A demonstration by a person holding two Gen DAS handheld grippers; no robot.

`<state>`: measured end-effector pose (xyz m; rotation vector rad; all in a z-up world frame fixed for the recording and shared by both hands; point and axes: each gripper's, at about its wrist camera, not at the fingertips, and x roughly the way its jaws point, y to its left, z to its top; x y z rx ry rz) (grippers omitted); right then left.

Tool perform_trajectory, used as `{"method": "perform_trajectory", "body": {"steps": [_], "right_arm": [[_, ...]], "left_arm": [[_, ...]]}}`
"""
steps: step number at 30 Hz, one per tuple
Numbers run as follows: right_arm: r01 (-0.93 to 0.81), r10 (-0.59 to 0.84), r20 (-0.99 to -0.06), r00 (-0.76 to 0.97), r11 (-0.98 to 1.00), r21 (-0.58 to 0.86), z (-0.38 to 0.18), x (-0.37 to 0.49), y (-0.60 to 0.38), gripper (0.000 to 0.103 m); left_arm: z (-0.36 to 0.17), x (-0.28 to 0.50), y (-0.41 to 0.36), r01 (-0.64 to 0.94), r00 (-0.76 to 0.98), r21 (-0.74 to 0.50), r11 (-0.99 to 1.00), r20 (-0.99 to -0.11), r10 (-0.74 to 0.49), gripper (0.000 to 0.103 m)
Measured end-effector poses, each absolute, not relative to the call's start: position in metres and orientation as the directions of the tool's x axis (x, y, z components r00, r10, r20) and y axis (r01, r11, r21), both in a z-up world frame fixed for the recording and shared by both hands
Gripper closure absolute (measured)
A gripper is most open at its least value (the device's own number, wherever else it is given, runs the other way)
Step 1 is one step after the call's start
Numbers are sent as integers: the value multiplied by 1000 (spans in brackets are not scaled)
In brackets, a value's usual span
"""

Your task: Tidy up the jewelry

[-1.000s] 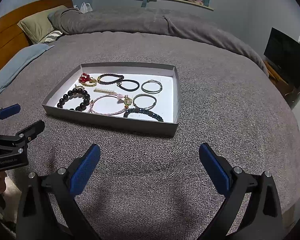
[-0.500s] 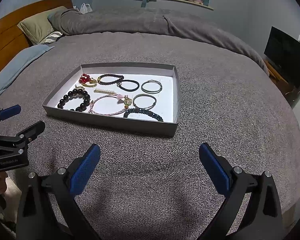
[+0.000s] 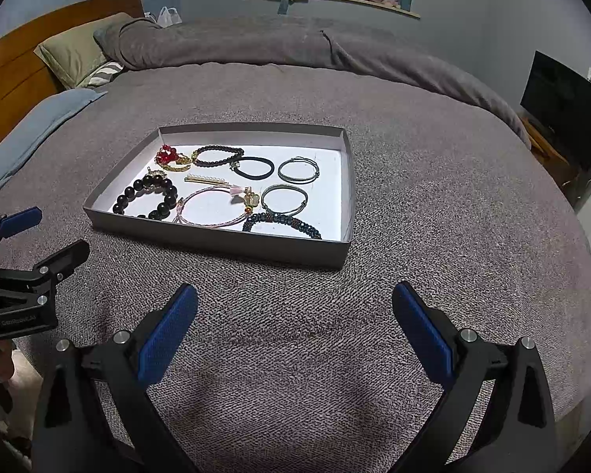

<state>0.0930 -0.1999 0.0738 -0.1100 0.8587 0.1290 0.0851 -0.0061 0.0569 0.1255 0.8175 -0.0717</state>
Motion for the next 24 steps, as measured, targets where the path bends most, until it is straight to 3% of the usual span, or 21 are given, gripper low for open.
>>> {"method": "perform_trajectory", "body": {"steps": [24], "right_arm": [[-158, 64, -764, 643, 986, -51, 70, 94, -200, 5]], "left_arm": [[59, 84, -3, 107, 692, 80, 991, -722, -16, 5]]}}
